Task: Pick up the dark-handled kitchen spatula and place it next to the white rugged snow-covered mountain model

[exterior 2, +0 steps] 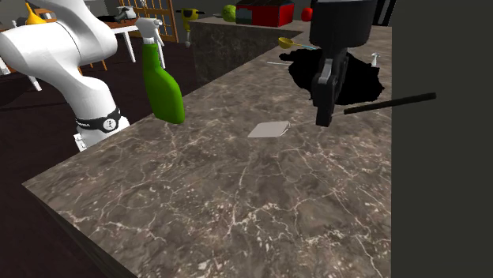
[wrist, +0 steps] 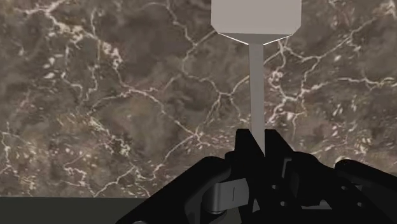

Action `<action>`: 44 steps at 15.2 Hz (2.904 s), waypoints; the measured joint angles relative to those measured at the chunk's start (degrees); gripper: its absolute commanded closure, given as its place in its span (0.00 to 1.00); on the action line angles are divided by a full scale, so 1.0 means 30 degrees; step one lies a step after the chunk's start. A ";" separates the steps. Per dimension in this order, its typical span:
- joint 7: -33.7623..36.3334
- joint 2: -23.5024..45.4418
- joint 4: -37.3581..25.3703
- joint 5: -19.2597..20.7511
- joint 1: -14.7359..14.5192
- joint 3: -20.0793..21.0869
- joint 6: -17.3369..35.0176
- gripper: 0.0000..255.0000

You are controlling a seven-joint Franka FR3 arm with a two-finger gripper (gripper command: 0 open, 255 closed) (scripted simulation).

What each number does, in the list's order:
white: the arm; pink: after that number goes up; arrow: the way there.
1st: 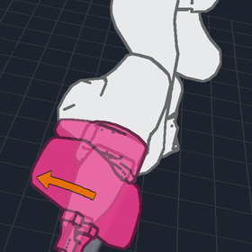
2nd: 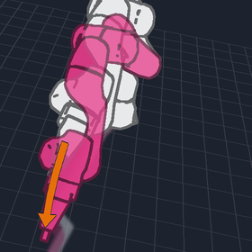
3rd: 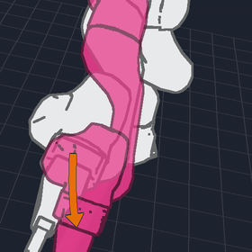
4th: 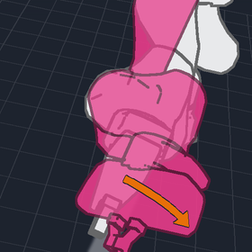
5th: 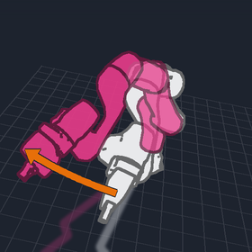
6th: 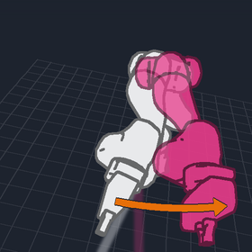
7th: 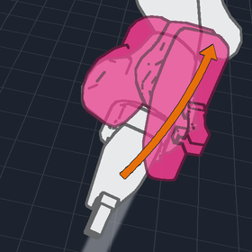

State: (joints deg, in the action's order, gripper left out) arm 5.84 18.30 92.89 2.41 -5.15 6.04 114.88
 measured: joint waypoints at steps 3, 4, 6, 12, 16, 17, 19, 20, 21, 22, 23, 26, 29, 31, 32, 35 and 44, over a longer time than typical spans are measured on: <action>-0.0015 -0.0112 -0.0540 -0.0019 -0.0003 0.0008 -0.0650 1.00; -0.0044 -0.0146 -0.0778 -0.0031 0.0008 0.0006 -0.0922 1.00; -0.0065 -0.0238 -0.1124 -0.0047 0.0015 0.0007 -0.1358 1.00; 0.0422 -0.1633 -0.0128 -0.0121 -0.0272 0.0220 -0.1755 1.00; 0.1325 -0.4190 0.3244 -0.0324 -0.0746 0.0640 -0.0948 1.00; 0.1543 -0.4782 0.4190 -0.0382 -0.0858 0.0748 -0.0586 1.00; 0.2048 -0.5819 0.5221 -0.0497 -0.1136 0.1013 -0.0594 1.00; 0.2330 -0.6389 0.5952 -0.0579 -0.1290 0.1166 -0.0422 1.00; 0.2574 -0.6914 0.6512 -0.0665 -0.1425 0.1303 -0.0388 1.00; 0.2884 -0.7403 0.7141 -0.0744 -0.1596 0.1480 -0.0236 1.00; 0.3215 -0.7886 0.7669 -0.0834 -0.1776 0.1672 -0.0194 1.00; 0.4074 -0.9356 0.9143 -0.1161 -0.2270 0.2193 -0.0161 1.00; 0.4931 -1.0996 1.0986 -0.1628 -0.2825 0.2760 0.0078 1.00; 0.5423 -1.2011 1.1840 -0.1955 -0.3178 0.3095 -0.0046 1.00; 0.5675 -1.2194 1.1940 -0.2040 -0.3305 0.3262 -0.0120 1.00; 0.5909 -1.2344 1.2587 -0.2142 -0.3439 0.3445 0.0380 1.00; 0.6149 -1.1715 1.4347 -0.2103 -0.3488 0.3712 0.2748 1.00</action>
State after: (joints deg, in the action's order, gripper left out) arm 24.28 -16.84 135.94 -3.90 -15.62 17.18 123.13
